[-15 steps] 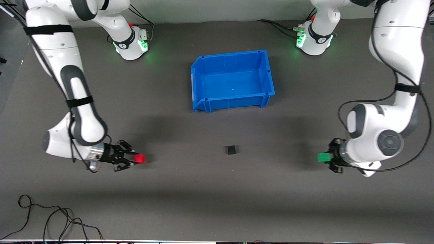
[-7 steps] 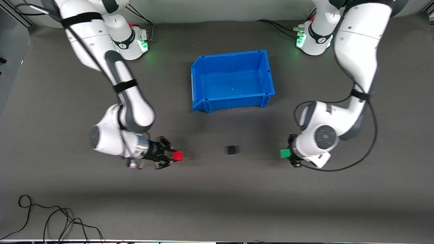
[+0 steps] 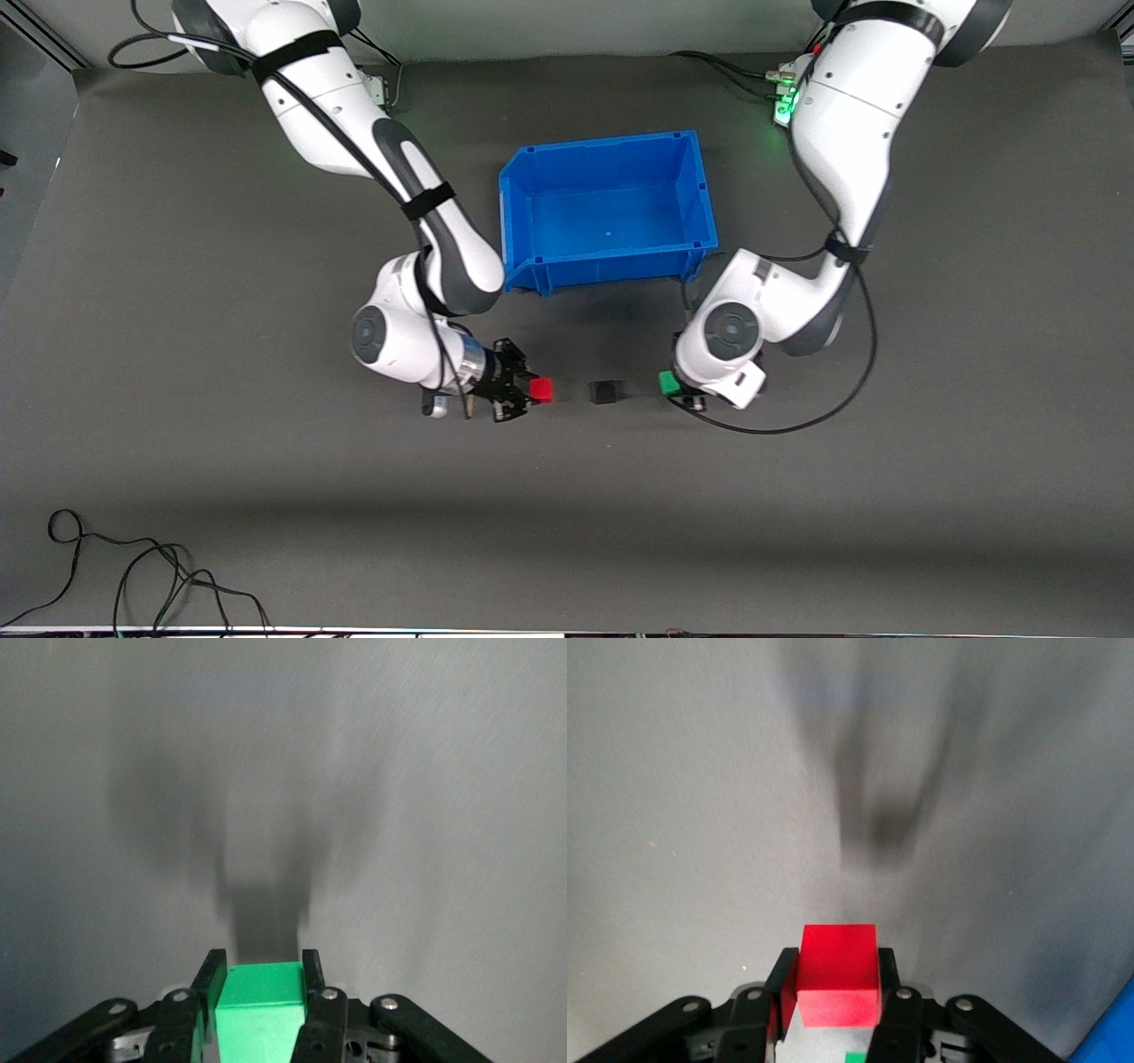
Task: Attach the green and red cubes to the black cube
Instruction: 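Carry the red cube and the green cube to either side of the black cube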
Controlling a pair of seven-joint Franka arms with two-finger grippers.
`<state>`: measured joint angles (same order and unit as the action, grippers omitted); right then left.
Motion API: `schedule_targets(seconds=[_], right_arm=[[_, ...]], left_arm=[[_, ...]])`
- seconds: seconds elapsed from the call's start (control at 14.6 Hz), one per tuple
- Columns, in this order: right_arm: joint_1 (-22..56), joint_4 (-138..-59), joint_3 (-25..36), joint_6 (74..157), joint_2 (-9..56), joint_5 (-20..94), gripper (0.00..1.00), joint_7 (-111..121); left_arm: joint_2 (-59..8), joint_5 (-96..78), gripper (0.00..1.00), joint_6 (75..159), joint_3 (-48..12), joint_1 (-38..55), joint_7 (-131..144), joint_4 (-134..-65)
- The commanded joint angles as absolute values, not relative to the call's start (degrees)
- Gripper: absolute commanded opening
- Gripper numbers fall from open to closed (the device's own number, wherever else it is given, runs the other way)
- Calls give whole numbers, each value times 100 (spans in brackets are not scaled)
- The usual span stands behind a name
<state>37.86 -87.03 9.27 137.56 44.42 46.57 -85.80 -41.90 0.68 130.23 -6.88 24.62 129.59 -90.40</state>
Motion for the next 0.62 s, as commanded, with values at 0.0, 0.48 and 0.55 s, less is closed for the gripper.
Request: schedule_targets(seconds=[0.0, 0.48, 0.55], right_arm=[[3902, -8131, 1002, 13772, 4947, 4755, 39, -8701], [4052, -7506, 993, 13992, 5475, 4746, 39, -9158], [4052, -7462, 993, 14018, 5519, 4746, 39, -9158]], left_arm=[[-4639, 44, 18, 12982, -589, 2811, 13315, -8465], [-4930, 62, 20, 13060, -589, 2935, 13430, -8060], [-4957, 70, 20, 13182, -589, 2953, 13430, -8060]])
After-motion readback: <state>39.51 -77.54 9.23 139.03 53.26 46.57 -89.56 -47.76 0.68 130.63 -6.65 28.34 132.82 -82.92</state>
